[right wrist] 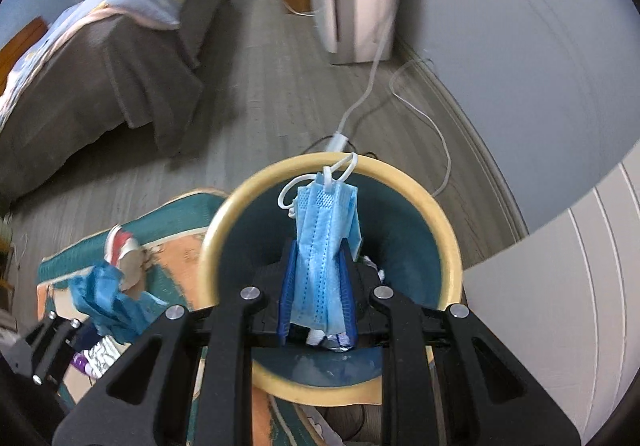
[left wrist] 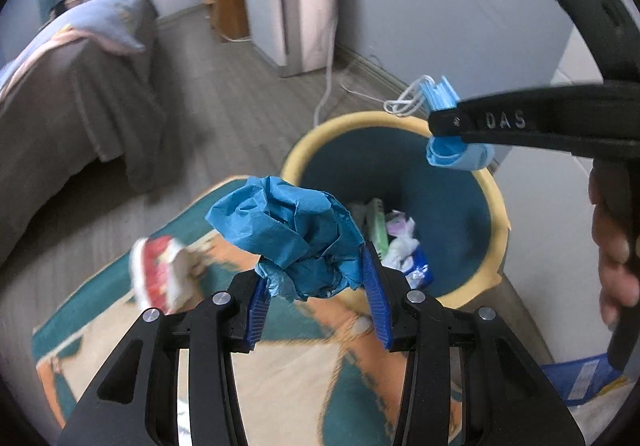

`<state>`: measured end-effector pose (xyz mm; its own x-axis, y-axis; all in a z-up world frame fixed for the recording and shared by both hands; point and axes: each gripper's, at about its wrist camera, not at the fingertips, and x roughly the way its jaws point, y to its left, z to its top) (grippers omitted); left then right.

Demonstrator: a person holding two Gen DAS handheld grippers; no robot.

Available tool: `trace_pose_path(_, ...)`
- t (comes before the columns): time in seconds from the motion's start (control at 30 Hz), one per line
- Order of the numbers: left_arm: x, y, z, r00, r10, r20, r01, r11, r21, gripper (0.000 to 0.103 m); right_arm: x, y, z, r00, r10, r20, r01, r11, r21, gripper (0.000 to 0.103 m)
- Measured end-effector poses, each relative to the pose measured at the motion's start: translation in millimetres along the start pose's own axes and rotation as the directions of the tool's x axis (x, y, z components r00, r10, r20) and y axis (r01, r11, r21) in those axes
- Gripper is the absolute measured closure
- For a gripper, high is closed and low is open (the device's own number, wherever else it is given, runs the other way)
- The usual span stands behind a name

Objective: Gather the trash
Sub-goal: 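Open both grippers to drop the glove and mask into the bin, then move both open grippers back over the purple bottle and foil pack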

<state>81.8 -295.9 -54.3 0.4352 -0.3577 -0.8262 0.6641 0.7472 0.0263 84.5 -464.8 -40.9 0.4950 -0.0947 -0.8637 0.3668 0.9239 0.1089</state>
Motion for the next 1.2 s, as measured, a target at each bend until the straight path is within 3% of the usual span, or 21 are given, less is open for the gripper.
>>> trace_pose_path(0.2, 20, -15, 17, 1.000, -0.020, 0.011, 0.020, 0.999, 0.045, 0.056, 5, -13, 3, 1.000, -0.030, 0.004, 0.029, 0.999, 0.038, 0.081)
trace_pose_path(0.37, 29, -13, 23, 1.000, 0.004, 0.020, -0.006, 0.998, 0.067, 0.038, 8, -14, 3, 0.999, -0.051, -0.003, 0.051, 0.998, 0.048, 0.072)
trace_pose_path(0.47, 28, -7, 23, 1.000, -0.009, 0.021, 0.008, 0.999, 0.037, 0.034, 6, -12, 2, 0.998, -0.059, 0.007, 0.059, 0.998, 0.037, 0.059)
trace_pose_path(0.53, 26, -3, 20, 1.000, -0.006, 0.019, 0.006, 1.000, 0.030, 0.029, 5, -10, 3, 0.998, -0.064, 0.016, 0.064, 0.998, 0.026, 0.042)
trace_pose_path(0.57, 24, -3, 18, 1.000, -0.003, 0.022, 0.002, 0.999, 0.032, 0.026, 4, -8, 3, 0.998, -0.067, 0.021, 0.066, 0.998, 0.019, 0.039)
trace_pose_path(0.73, 2, 12, -3, 0.998, 0.050, 0.041, -0.052, 0.997, 0.050, 0.013, -3, 6, 4, 0.997, -0.064, 0.046, 0.065, 0.998, -0.026, 0.015)
trace_pose_path(0.9, -31, 42, -27, 0.991, 0.124, 0.054, -0.126, 0.991, 0.035, 0.011, -14, 23, 3, 0.996, -0.054, 0.068, 0.058, 0.997, -0.056, 0.006)
trace_pose_path(1.2, -85, 103, -76, 0.967, 0.256, 0.010, -0.255, 0.966, -0.052, 0.010, -31, 72, -5, 0.996, -0.034, 0.080, 0.044, 0.991, -0.127, 0.006)
